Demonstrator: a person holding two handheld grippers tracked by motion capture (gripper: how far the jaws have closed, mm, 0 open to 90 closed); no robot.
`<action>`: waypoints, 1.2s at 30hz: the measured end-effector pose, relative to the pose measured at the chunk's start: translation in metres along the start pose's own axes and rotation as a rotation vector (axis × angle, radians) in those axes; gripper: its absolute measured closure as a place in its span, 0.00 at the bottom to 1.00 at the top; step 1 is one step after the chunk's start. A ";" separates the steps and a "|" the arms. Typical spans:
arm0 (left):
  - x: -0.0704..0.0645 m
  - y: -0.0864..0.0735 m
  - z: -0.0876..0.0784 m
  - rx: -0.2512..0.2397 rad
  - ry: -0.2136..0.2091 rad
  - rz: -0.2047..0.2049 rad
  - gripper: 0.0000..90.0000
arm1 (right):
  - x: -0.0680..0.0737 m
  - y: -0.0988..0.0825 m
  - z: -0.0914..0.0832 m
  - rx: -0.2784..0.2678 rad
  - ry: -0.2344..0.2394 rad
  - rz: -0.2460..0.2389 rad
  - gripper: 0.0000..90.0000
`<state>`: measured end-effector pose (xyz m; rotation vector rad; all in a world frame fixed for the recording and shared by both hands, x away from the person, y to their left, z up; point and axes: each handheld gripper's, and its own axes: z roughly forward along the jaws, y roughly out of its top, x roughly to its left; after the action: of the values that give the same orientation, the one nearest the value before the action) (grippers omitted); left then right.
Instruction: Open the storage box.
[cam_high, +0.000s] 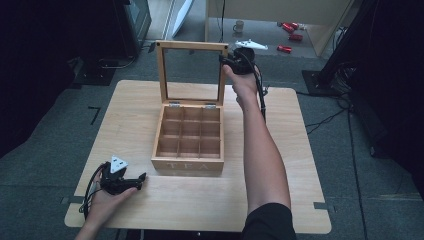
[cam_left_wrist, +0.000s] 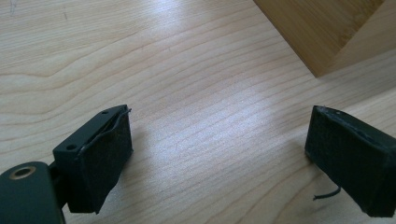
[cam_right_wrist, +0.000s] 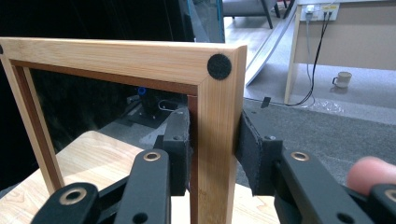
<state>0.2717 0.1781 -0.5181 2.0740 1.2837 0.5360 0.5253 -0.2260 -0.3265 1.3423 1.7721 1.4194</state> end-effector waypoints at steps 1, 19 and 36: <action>0.000 0.000 0.000 0.000 0.000 0.000 0.08 | -0.001 0.000 0.002 0.002 -0.003 0.007 0.75; 0.000 0.000 0.000 -0.001 -0.001 0.000 0.09 | -0.004 0.001 0.016 0.008 -0.032 0.045 0.75; 0.000 0.000 0.000 -0.002 -0.001 0.000 0.09 | -0.005 -0.002 0.007 -0.017 -0.025 0.052 0.60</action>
<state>0.2720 0.1779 -0.5181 2.0725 1.2820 0.5363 0.5324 -0.2272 -0.3312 1.3999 1.7174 1.4360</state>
